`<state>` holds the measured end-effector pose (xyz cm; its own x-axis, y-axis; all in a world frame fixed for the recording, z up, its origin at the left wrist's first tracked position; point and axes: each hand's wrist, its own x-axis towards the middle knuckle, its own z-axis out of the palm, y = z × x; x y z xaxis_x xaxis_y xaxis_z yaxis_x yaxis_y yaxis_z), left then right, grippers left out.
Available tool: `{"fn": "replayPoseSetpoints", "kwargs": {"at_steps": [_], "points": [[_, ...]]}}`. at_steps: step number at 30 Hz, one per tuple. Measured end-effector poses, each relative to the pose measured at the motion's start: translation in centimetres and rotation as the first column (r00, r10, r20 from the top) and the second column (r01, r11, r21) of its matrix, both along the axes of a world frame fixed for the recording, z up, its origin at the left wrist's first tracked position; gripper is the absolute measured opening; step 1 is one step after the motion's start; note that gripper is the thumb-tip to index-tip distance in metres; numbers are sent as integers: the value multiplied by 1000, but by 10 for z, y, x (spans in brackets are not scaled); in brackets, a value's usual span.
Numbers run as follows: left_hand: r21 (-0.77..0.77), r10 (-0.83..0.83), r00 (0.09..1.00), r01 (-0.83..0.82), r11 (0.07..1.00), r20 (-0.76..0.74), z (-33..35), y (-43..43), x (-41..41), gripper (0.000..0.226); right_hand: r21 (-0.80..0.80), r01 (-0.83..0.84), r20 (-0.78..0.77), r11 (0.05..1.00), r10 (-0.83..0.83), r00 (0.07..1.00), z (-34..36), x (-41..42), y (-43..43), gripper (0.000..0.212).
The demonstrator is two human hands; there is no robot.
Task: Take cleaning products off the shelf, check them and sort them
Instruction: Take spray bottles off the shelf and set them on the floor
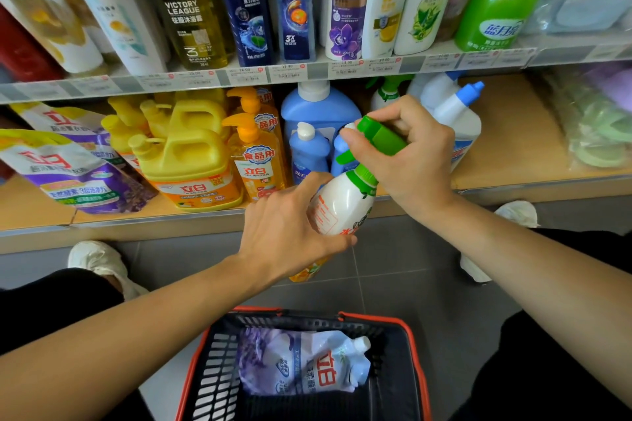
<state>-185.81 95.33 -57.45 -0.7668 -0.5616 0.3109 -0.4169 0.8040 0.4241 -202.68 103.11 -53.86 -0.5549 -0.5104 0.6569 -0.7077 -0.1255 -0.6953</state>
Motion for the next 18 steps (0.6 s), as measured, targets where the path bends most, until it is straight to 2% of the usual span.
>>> {"fn": "replayPoseSetpoints", "kwargs": {"at_steps": [2, 5, 10, 13, 16, 18], "points": [[3, -4, 1000, 4, 1000, 5, 0, -1, 1, 77, 26, -21, 9, 999, 21, 1000, -1, -2, 0, 28], [21, -10, 1000, 10, 1000, 16, -1, -2, 1, 77, 51, -54, 0, 997, 54, 999, -1, -4, 1, 21], [42, -1, 1000, 0, 999, 14, -1, -2, 0, 77, 48, -48, 3, 998, 48, 999, -1, -4, 2, 22], [62, -1, 999, -1, 998, 34, 0, -2, 0, 79, 42, -40, 17, 998, 39, 999, -1, -3, 2, 35], [152, 5, 998, -15, 988, 70, -1, -3, -1, 82, 108, -58, 18, 992, 57, 998, -1, -4, 2, 37], [284, 10, 996, -34, 958, 85, -2, -7, -2, 85, 196, -105, 16, 975, 104, 994, 0, -11, 3, 35]]}}
